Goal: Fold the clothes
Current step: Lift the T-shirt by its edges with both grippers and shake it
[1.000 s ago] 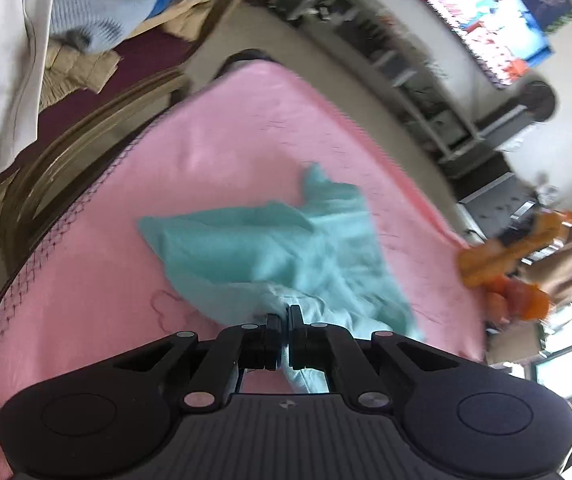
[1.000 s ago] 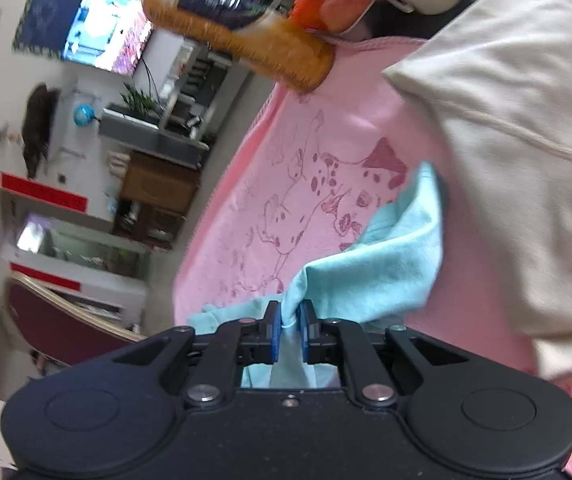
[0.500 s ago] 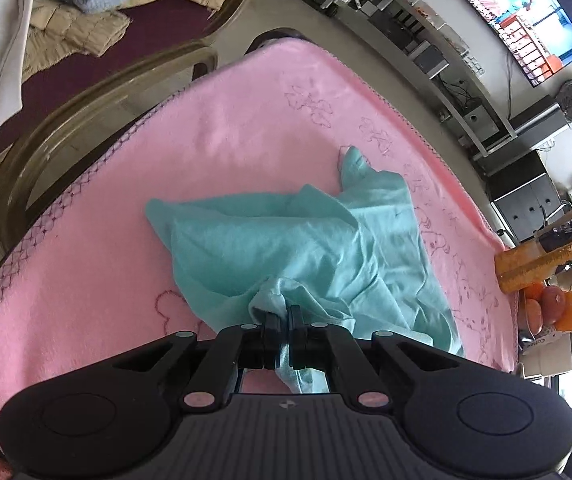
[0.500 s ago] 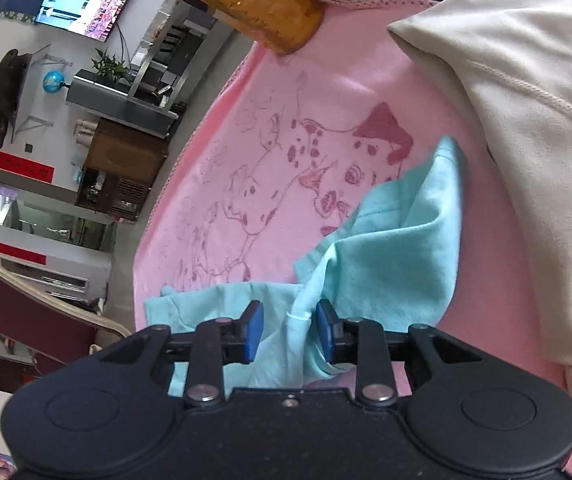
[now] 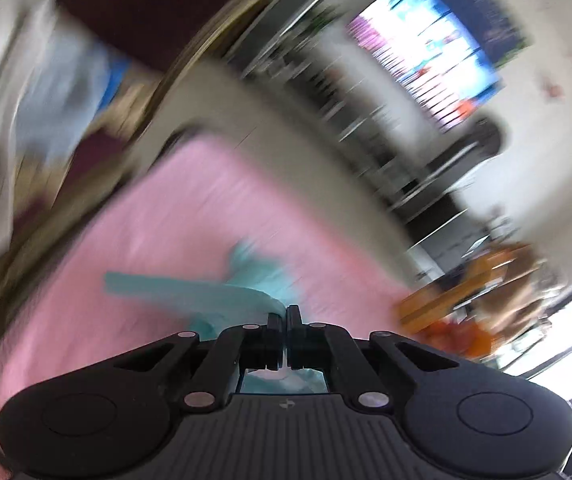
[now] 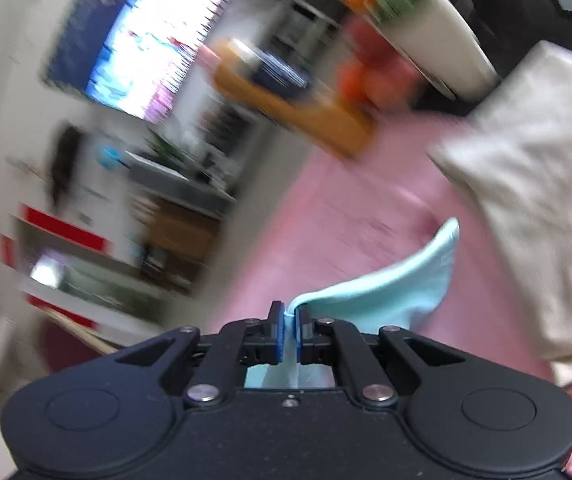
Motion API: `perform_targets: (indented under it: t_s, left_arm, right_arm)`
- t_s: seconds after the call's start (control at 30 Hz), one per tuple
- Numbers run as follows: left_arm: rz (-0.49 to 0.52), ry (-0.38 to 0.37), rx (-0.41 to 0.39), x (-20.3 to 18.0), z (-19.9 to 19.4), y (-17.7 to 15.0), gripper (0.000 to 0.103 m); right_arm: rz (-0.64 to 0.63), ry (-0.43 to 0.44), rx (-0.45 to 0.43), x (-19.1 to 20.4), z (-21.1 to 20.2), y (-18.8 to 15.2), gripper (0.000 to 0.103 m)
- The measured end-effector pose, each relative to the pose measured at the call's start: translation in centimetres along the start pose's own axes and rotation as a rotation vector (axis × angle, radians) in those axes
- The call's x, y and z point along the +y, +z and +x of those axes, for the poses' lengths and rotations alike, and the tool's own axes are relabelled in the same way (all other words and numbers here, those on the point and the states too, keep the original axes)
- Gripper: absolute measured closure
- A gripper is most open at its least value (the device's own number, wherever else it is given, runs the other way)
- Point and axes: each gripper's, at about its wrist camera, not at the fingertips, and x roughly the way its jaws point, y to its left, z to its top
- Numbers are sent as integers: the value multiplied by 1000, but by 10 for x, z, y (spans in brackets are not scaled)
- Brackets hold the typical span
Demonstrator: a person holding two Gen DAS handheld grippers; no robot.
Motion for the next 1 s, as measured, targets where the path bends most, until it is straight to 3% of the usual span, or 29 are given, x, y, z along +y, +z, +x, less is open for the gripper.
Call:
perform_targets:
  t_s: [0.17, 0.27, 0.37, 0.57, 0.67, 0.73, 0.83, 1.0]
  left_arm:
    - [83, -223, -247, -70, -99, 36, 103]
    - [108, -261, -352, -90, -148, 37, 103]
    - [131, -311, -419, -104, -191, 35, 103]
    - [191, -347, -525, -128, -233, 30, 103]
    - [205, -321, -510, -137, -221, 37, 103]
    - [194, -264, -441, -136, -192, 46, 103]
    - [176, -154, -313, -125, -136, 61, 103]
    - [136, 76, -132, -101, -15, 92, 103]
  right_arm:
    - [-192, 214, -193, 100, -90, 15, 98]
    - [-313, 211, -268, 139, -134, 11, 98]
    - [-289, 239, -246, 151, -165, 10, 98]
    - [-405, 363, -351, 183, -228, -9, 98]
    - [-436, 362, -355, 198, -228, -12, 98]
    - [-423, 323, -330, 198, -208, -6, 97]
    - [-372, 230, -262, 189, -159, 7, 98]
    - [-288, 40, -117, 163, -37, 25, 98]
